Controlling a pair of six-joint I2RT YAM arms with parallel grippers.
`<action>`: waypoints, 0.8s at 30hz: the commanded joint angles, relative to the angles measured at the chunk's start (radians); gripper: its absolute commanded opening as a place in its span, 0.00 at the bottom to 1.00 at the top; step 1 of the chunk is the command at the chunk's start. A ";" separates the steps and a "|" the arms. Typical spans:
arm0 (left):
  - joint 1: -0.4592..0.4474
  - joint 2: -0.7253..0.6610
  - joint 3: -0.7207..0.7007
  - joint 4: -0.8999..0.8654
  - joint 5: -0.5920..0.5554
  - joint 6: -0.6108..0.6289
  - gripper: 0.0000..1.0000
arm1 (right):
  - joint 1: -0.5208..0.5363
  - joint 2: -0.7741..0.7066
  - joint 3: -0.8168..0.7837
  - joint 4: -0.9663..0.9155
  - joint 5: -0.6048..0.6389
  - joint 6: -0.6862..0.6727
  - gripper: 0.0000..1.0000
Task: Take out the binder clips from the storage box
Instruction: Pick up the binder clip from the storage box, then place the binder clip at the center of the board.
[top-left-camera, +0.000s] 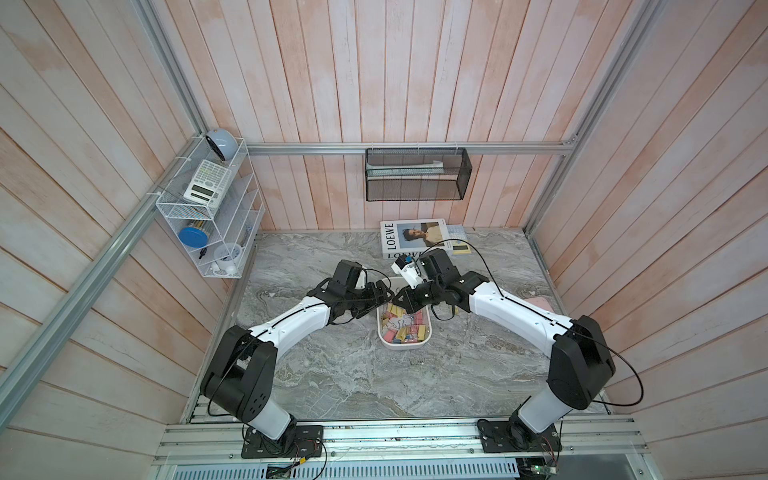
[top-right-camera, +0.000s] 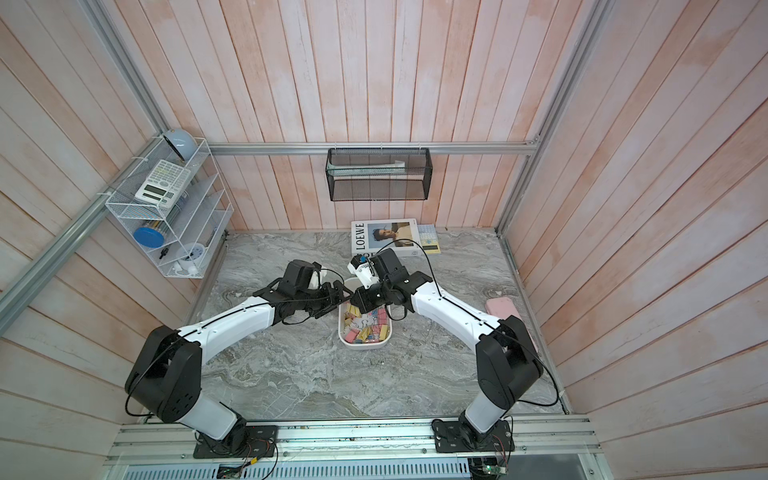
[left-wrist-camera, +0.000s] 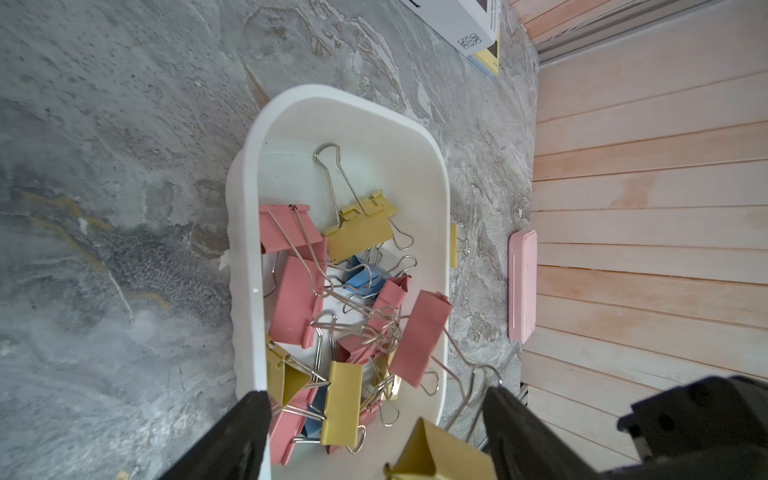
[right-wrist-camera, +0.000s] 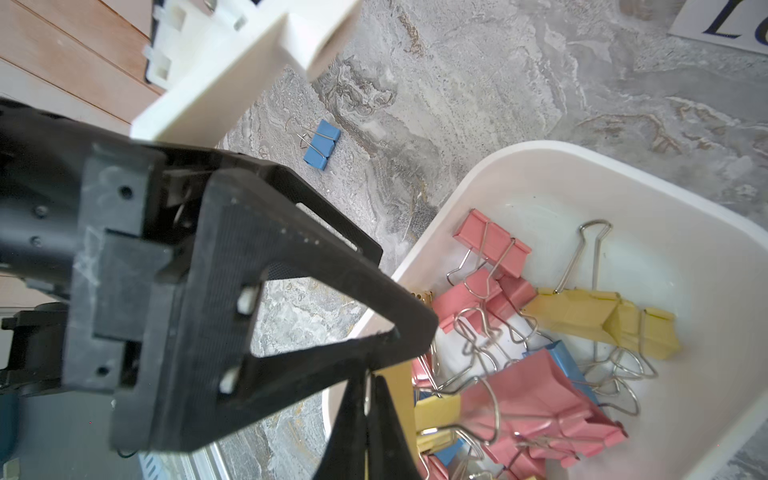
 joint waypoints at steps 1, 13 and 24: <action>-0.008 -0.042 0.013 0.073 0.047 0.000 1.00 | 0.021 0.002 -0.003 0.041 -0.064 0.013 0.00; 0.110 -0.240 -0.035 -0.067 -0.128 0.027 1.00 | 0.013 0.006 -0.013 0.122 -0.076 0.055 0.00; 0.175 -0.531 -0.189 -0.142 -0.442 0.012 1.00 | -0.157 -0.099 -0.140 0.257 0.052 0.212 0.00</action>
